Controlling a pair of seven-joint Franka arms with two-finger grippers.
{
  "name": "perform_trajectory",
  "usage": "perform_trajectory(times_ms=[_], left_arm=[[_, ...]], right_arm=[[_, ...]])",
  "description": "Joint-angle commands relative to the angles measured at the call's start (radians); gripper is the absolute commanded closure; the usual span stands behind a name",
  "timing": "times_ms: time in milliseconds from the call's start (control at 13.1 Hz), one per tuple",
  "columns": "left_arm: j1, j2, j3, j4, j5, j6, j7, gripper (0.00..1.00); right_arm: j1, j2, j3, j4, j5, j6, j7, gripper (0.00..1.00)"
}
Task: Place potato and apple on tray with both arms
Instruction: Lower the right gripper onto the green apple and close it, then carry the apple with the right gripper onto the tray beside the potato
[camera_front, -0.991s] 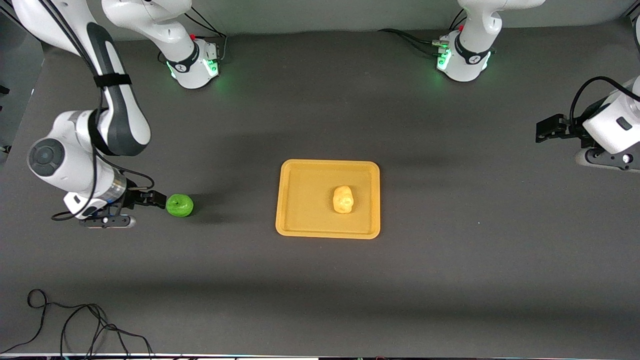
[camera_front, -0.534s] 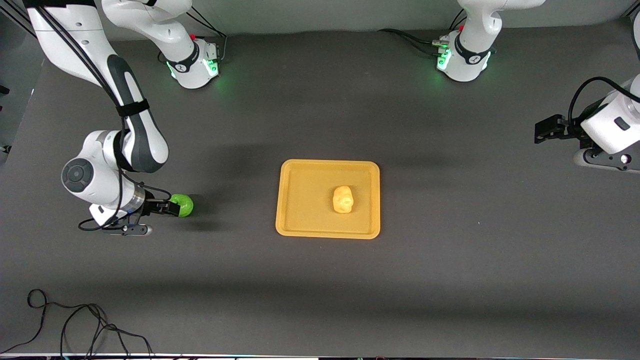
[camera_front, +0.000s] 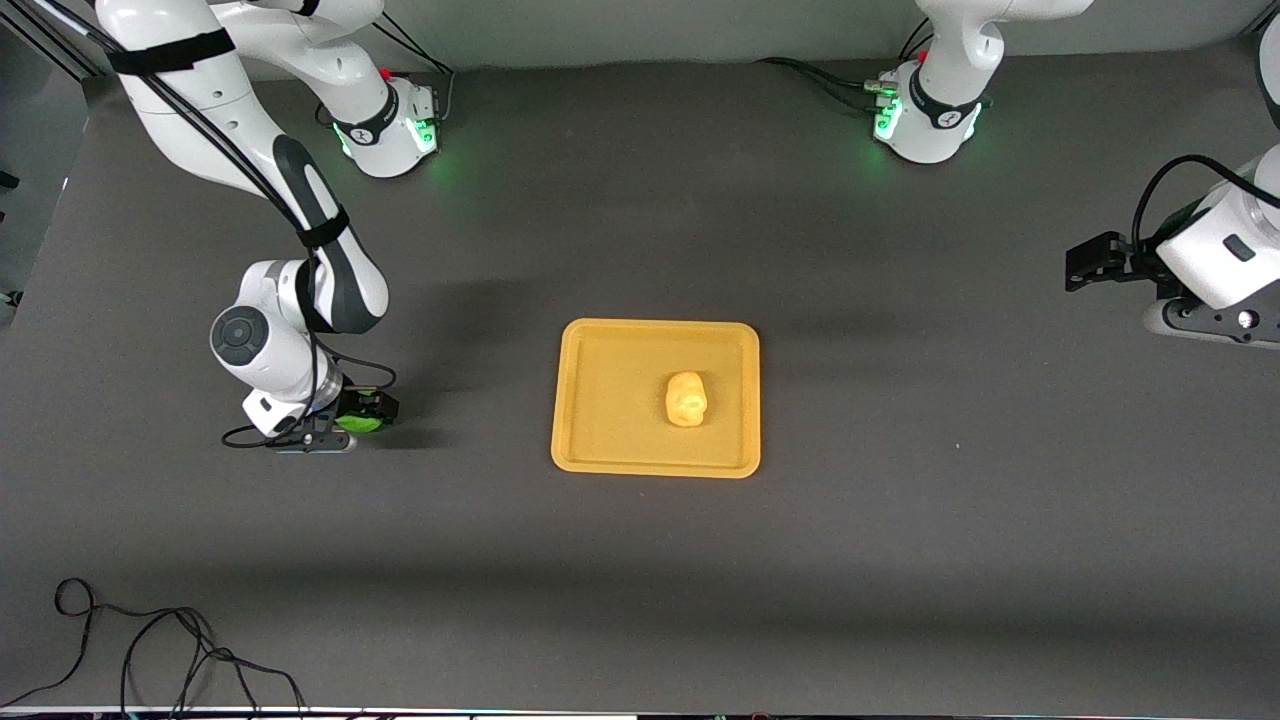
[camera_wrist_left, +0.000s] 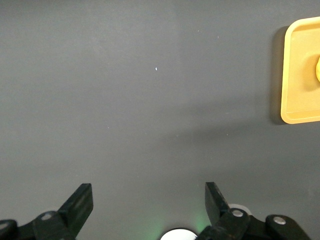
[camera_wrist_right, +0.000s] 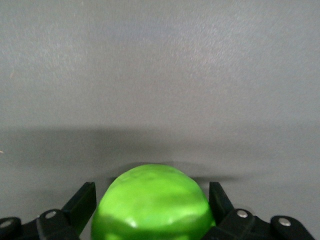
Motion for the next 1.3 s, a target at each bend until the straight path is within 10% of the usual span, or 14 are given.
perform_trajectory(times_ms=[0,76,381,1220], left_arm=[[-0.020,-0.024,0.018,-0.022,-0.002,0.025,-0.017,0.00],[-0.020,-0.024,0.018,-0.022,-0.002,0.025,-0.017,0.00],[-0.022,-0.030,0.017,-0.018,-0.002,0.017,-0.017,0.00],[-0.020,-0.048,0.018,-0.028,-0.002,0.023,-0.017,0.00]], right_arm=[[0.005,-0.010,-0.006,-0.009,0.021,0.014,-0.021,0.00],[0.005,-0.010,-0.006,-0.009,0.021,0.011,-0.023,0.02],[0.012,-0.019,-0.006,0.003,0.019,-0.015,-0.024,0.60],[0.130,0.002,-0.007,0.604,0.030,-0.691,0.223,0.63]])
